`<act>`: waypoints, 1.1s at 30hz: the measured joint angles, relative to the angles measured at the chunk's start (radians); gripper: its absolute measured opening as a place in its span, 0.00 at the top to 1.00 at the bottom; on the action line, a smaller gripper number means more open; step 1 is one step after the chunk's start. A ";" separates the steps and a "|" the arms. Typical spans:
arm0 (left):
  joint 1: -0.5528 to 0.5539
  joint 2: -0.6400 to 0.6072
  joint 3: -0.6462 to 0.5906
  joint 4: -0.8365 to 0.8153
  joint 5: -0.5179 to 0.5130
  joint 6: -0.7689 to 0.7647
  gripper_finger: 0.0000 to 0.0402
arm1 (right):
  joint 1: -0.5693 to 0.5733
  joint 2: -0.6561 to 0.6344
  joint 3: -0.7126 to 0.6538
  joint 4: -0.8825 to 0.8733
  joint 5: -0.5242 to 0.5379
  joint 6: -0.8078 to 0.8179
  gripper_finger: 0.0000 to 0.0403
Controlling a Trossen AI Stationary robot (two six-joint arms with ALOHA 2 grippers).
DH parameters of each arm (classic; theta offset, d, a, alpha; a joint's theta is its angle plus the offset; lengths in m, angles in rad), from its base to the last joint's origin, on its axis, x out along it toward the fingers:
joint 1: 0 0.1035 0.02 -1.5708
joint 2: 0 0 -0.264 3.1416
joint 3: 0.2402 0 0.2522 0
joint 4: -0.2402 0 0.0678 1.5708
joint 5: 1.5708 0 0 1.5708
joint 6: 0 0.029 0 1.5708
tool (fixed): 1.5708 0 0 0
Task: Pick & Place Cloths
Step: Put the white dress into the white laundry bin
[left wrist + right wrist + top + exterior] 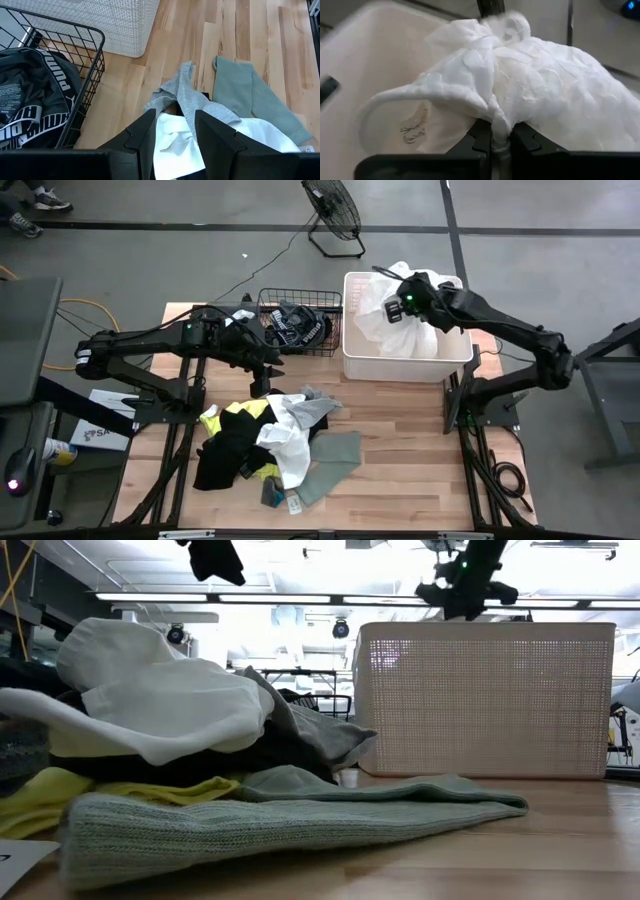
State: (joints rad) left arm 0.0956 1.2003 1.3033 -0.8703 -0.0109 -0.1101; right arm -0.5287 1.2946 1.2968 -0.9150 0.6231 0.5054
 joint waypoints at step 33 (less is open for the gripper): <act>0.000 0.000 -0.040 -0.045 0.000 -0.030 0.67 | -0.047 0.051 -0.141 0.060 -0.126 0.066 0.47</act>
State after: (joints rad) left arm 0.0959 1.1999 1.2629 -0.9157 -0.0109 -0.1402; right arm -0.5762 1.3458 1.1557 -0.8555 0.4969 0.5716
